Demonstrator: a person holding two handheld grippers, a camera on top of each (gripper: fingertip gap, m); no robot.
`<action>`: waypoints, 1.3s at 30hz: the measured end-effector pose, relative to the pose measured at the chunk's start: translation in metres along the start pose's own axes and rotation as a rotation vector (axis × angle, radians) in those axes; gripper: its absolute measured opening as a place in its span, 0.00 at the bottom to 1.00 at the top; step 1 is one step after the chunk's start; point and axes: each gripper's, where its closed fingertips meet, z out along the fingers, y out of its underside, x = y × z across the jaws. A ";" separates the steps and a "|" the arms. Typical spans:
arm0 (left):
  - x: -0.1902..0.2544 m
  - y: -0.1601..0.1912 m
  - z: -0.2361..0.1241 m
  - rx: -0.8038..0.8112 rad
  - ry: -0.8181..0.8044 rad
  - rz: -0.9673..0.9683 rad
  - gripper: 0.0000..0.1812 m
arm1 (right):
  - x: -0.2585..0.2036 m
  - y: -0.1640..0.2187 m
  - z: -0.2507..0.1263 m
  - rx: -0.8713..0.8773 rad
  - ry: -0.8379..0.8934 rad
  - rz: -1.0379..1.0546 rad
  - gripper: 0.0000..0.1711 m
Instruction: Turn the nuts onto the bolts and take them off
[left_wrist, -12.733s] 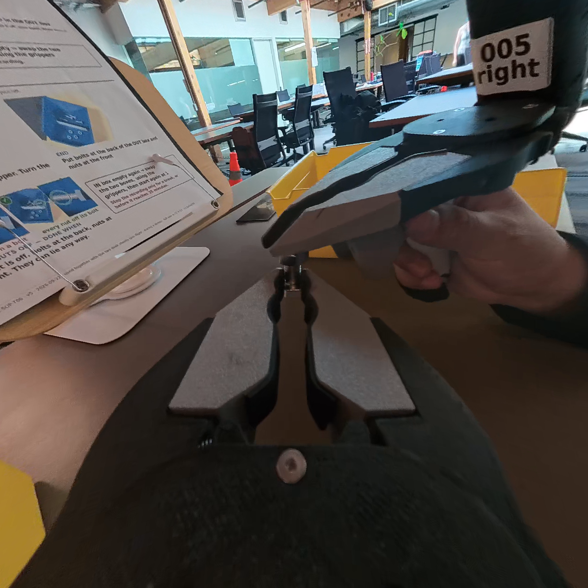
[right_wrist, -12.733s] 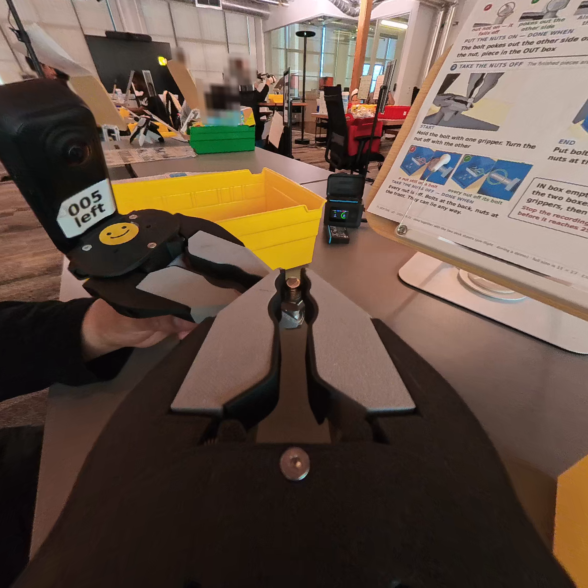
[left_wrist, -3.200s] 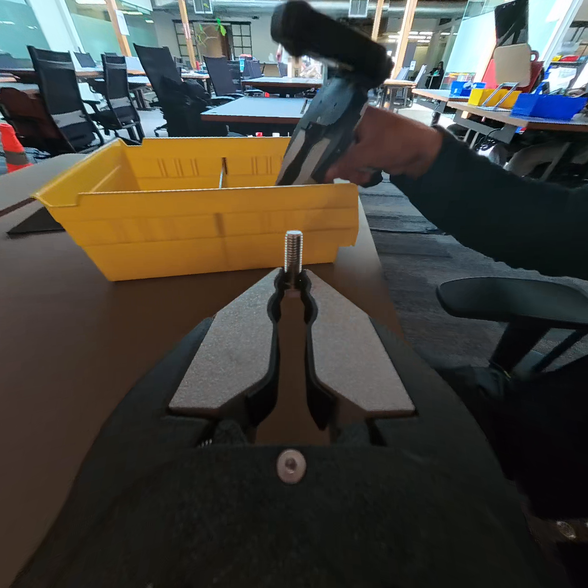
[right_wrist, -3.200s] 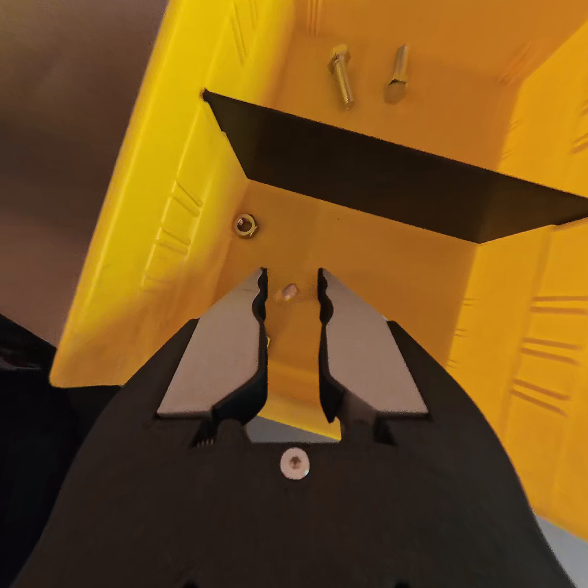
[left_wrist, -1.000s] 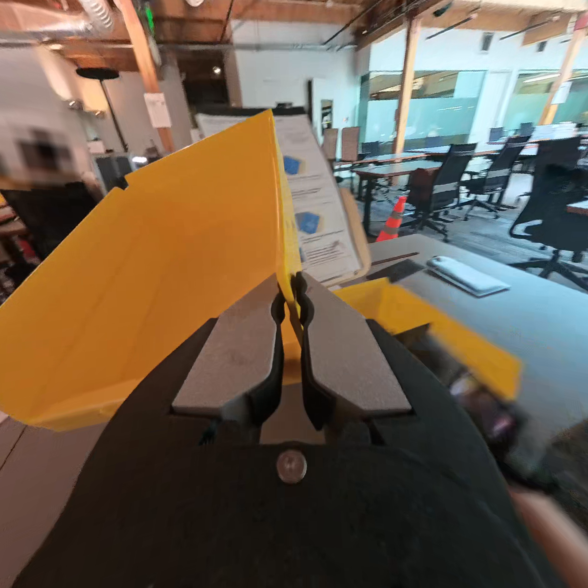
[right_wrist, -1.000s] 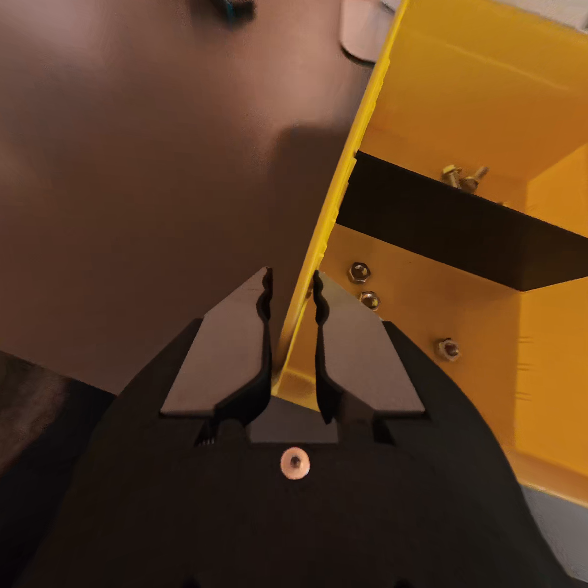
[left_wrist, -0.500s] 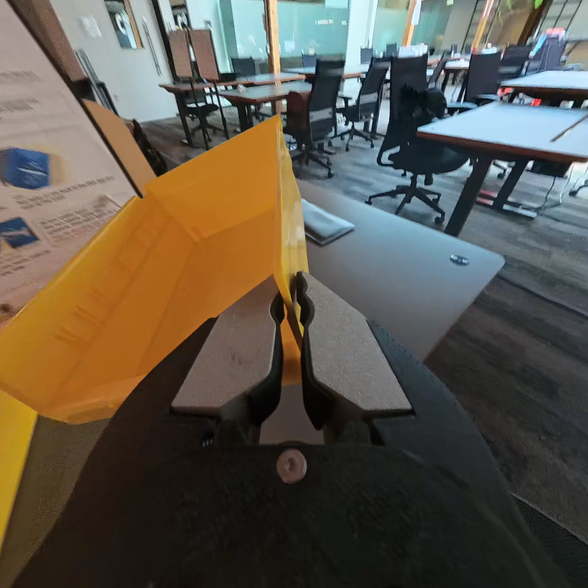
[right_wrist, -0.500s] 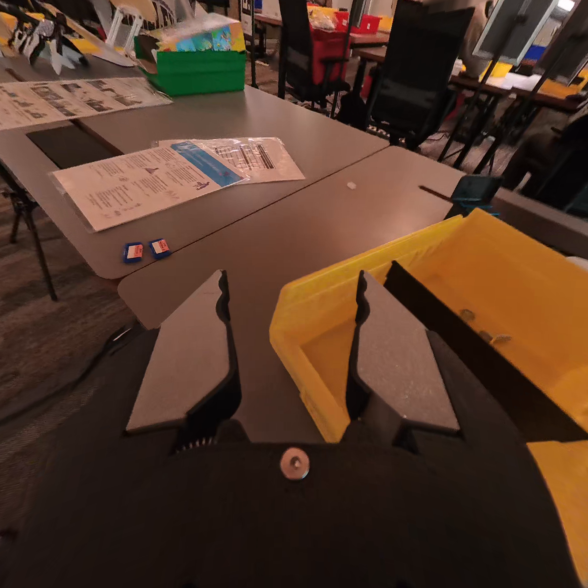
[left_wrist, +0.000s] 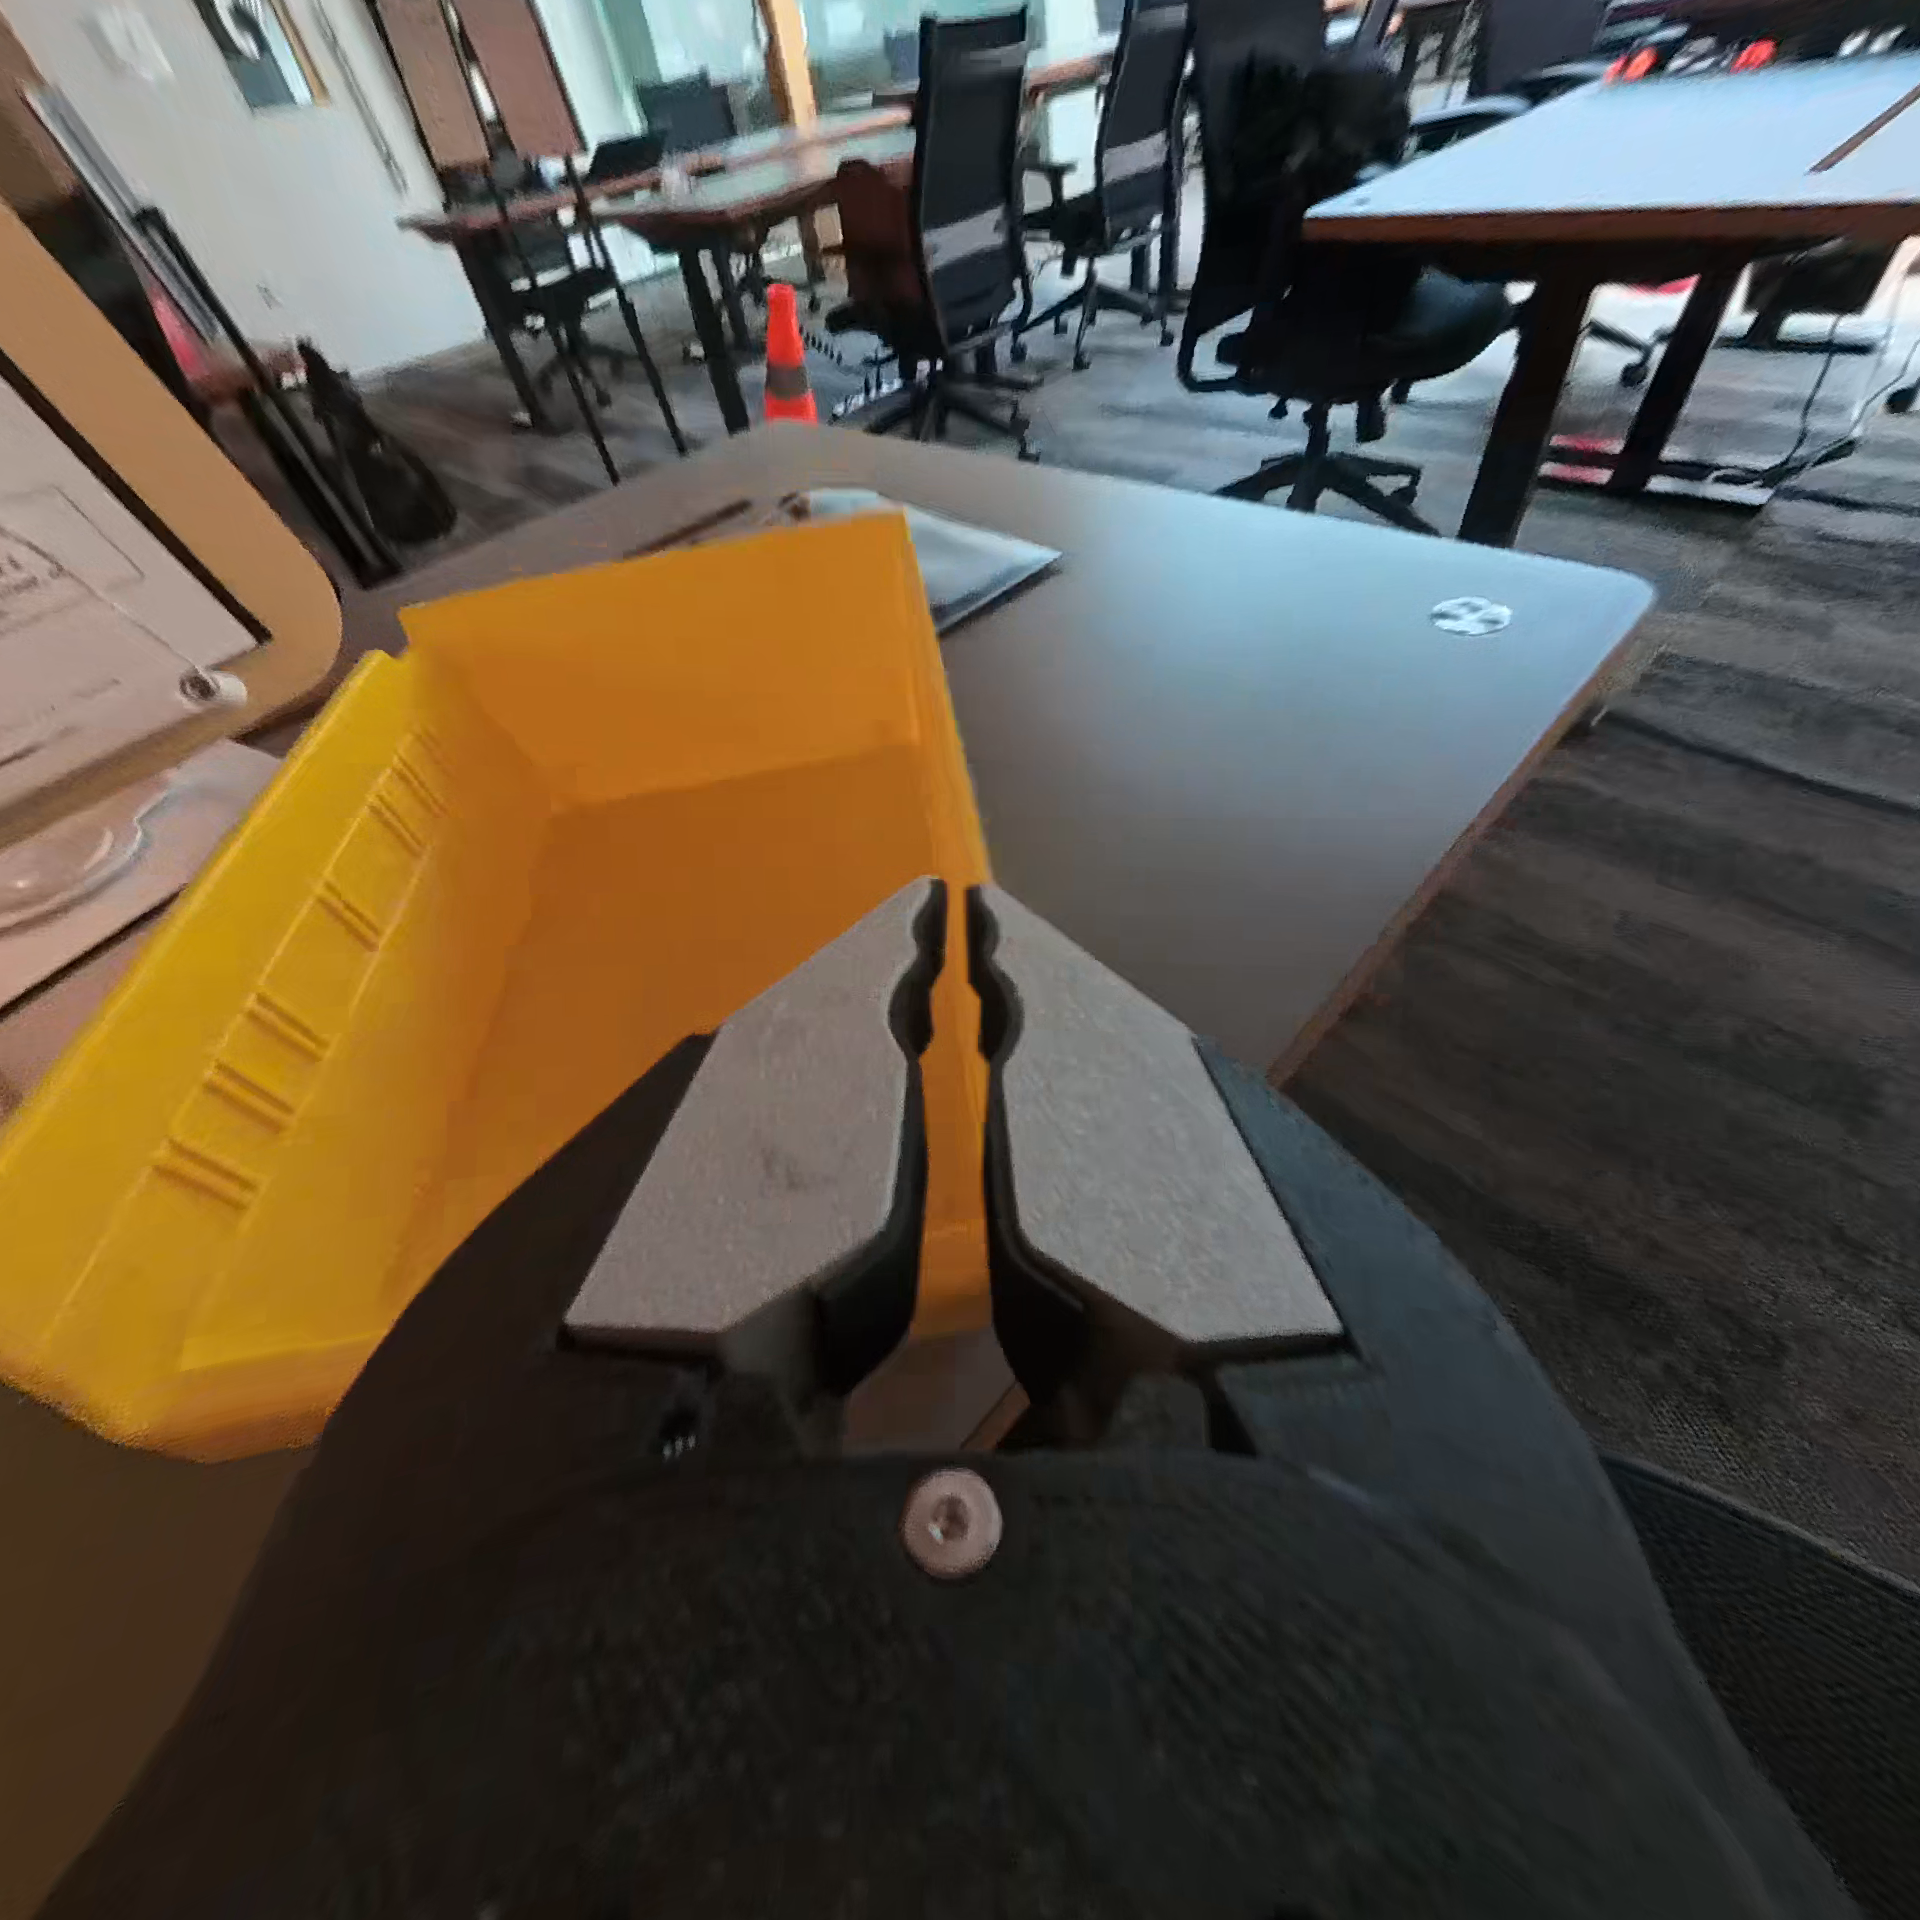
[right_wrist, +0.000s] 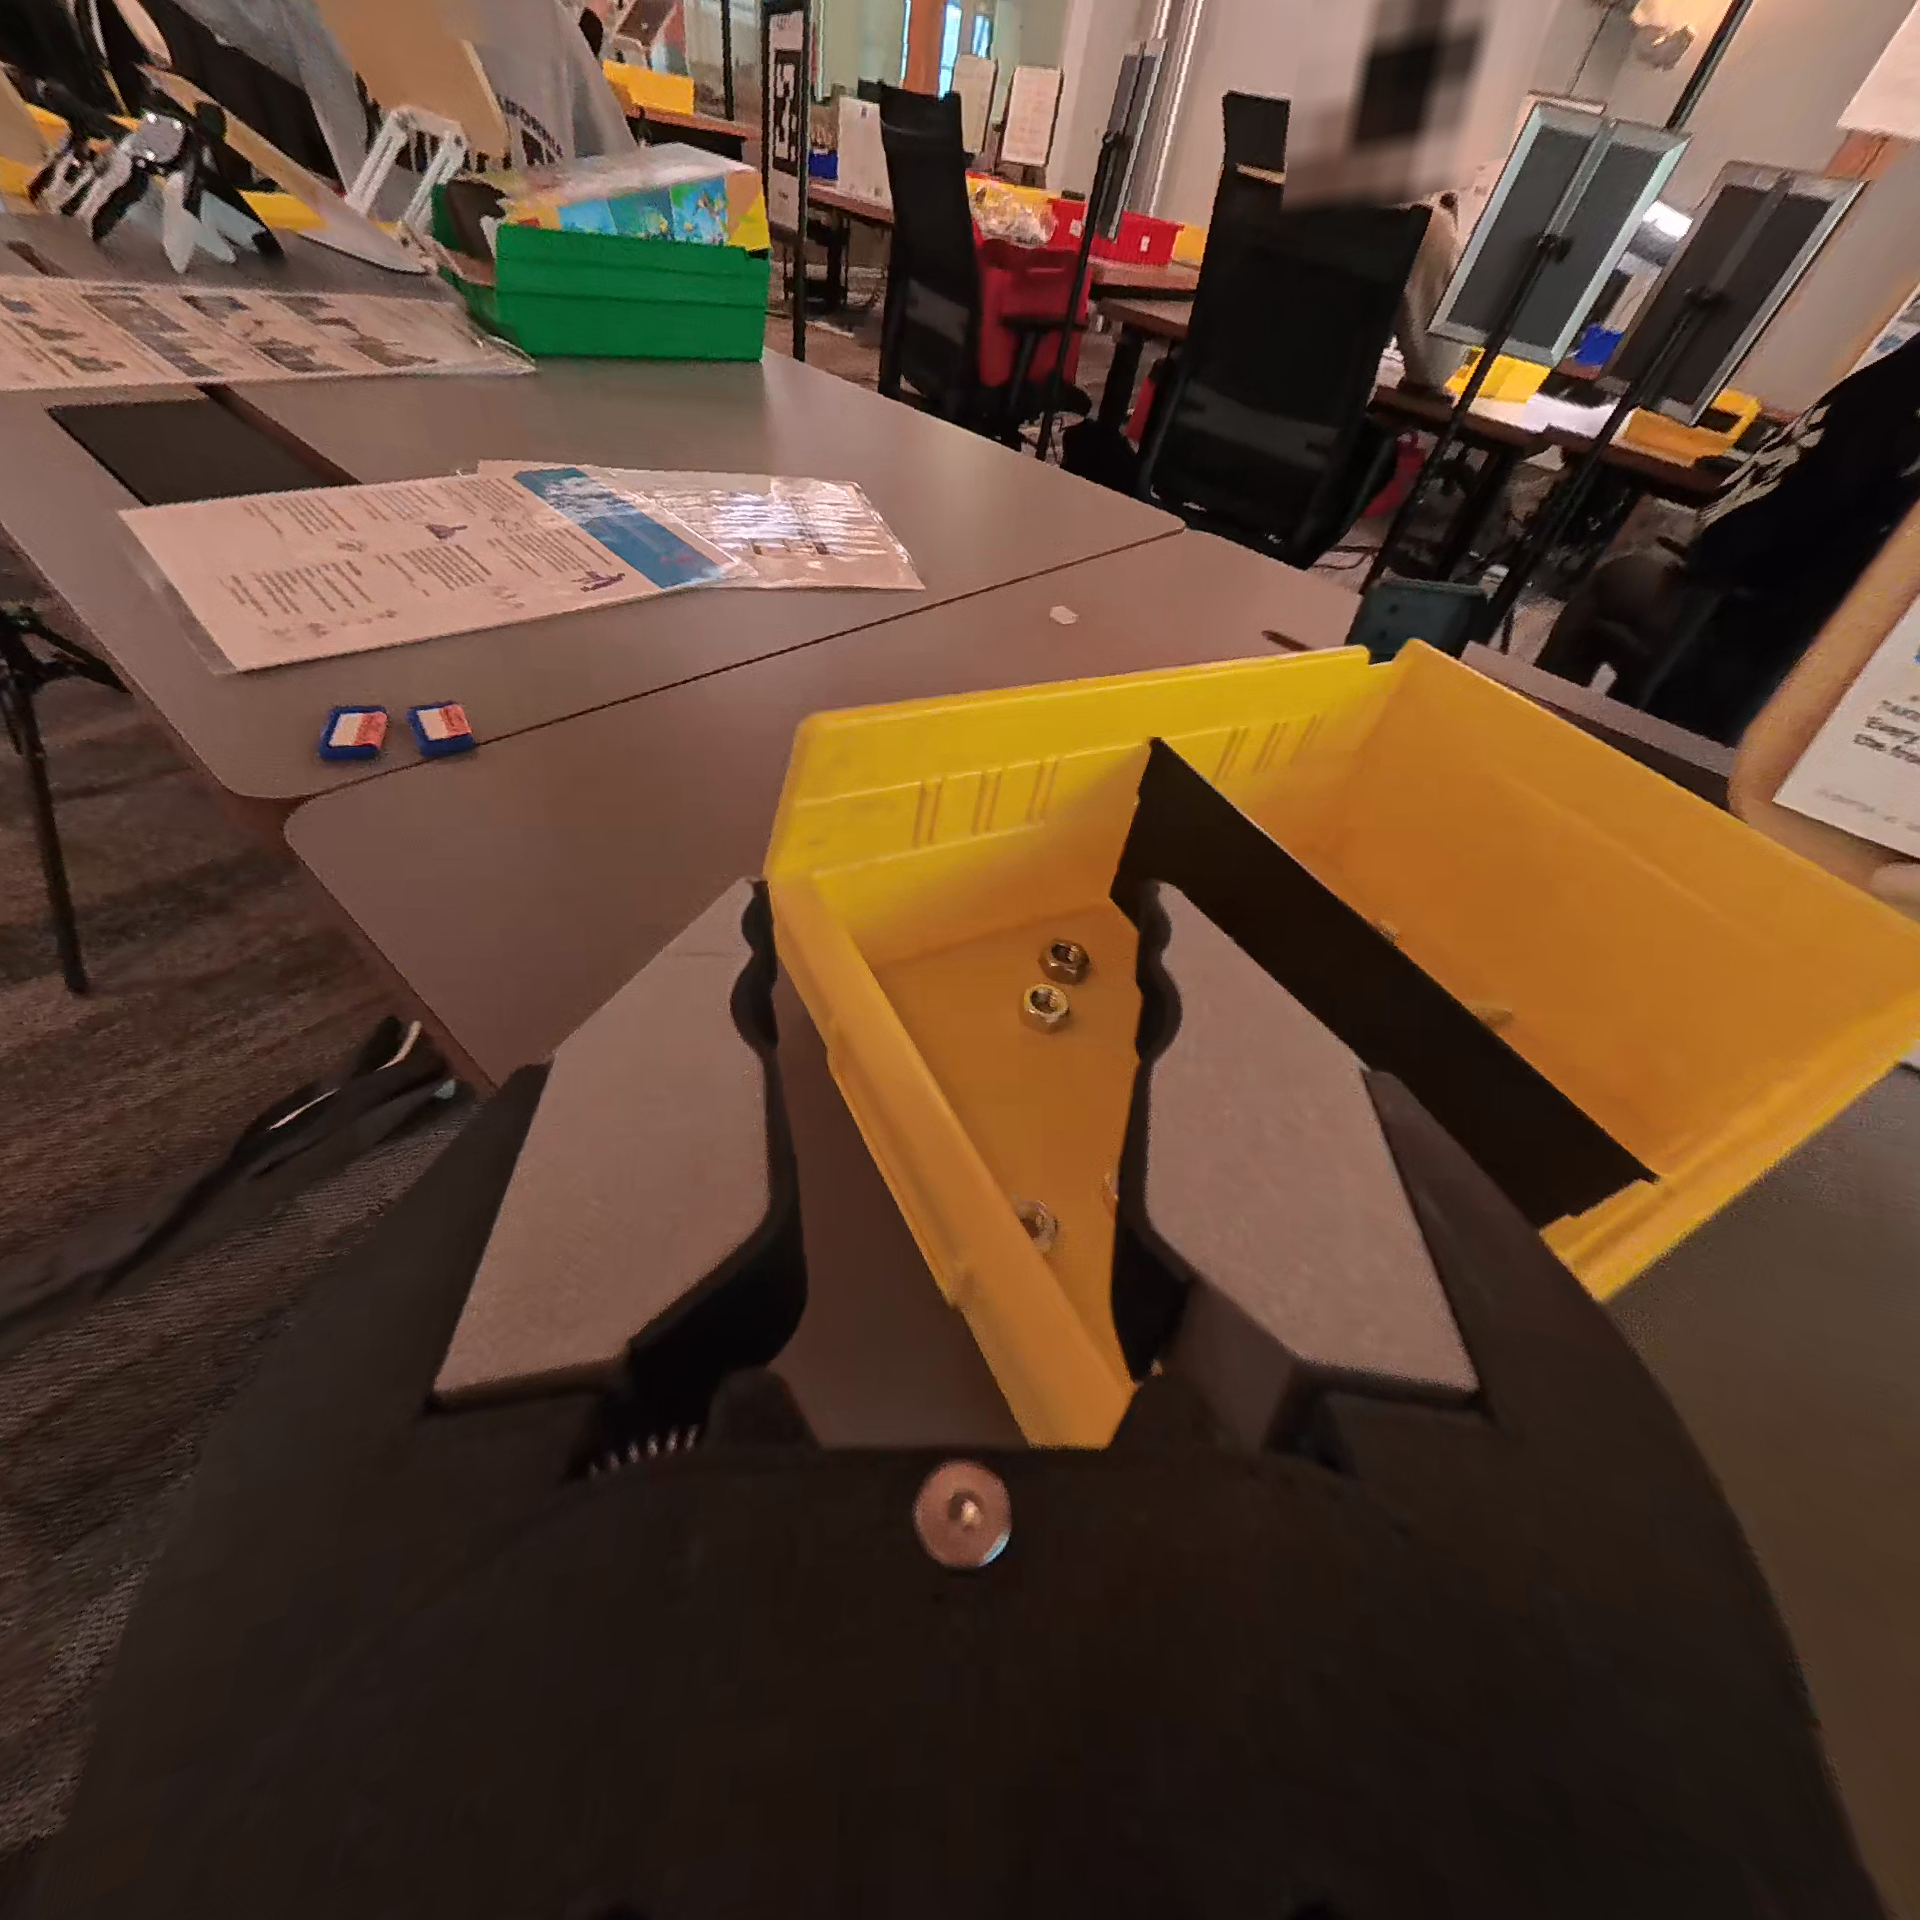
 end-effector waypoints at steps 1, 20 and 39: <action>0.004 0.000 -0.002 0.007 0.010 0.008 0.00 | 0.000 0.004 -0.002 -0.003 -0.004 -0.004 0.40; -0.168 0.005 -0.303 0.040 0.008 -0.048 0.20 | 0.181 0.063 -0.158 -0.249 0.059 -0.006 0.46; -0.257 0.168 -0.198 -0.304 -0.174 -0.187 0.29 | 0.320 0.183 -0.220 -0.682 0.154 -0.180 0.16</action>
